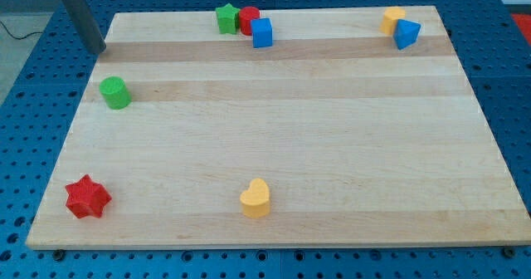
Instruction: Take the green circle towards the top left side of the board
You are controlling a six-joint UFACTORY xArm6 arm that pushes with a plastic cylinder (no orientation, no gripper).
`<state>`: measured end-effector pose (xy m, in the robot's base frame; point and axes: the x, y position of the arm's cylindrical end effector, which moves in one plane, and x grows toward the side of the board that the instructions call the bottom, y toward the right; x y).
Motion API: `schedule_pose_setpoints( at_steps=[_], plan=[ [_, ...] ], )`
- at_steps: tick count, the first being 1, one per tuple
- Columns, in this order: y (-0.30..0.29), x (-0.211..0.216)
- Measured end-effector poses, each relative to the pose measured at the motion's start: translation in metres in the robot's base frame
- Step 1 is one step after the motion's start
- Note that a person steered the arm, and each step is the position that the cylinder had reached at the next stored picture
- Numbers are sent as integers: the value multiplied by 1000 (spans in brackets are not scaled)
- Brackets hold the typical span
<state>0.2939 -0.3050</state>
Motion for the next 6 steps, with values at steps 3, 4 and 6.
schedule_pose_setpoints(
  at_steps=[3, 4, 6],
  plan=[
    [1, 56],
    [2, 98],
    [76, 115]
  ],
)
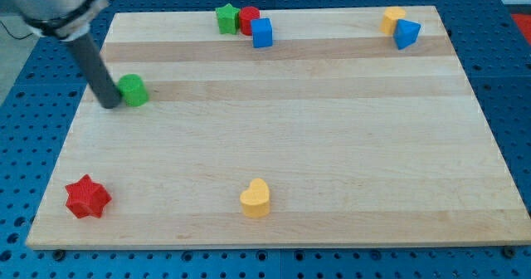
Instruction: Take the green circle towards the top left side of the board
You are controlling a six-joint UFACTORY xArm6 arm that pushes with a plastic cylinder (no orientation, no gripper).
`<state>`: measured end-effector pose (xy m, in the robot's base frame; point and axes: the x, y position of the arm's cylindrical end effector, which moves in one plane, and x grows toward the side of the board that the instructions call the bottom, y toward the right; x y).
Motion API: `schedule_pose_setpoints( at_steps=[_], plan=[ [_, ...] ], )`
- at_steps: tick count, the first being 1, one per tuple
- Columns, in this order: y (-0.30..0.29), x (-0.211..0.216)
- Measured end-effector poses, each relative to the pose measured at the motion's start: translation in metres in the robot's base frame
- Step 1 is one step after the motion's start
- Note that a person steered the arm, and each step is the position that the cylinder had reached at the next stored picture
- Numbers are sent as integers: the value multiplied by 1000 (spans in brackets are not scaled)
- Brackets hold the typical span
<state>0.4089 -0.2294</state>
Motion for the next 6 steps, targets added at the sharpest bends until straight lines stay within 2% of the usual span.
schedule_pose_setpoints(
  at_steps=[1, 3, 4, 5, 6],
  plan=[
    [54, -11],
    [84, -18],
    [100, -51],
    [89, -45],
    [31, -27]
  ],
)
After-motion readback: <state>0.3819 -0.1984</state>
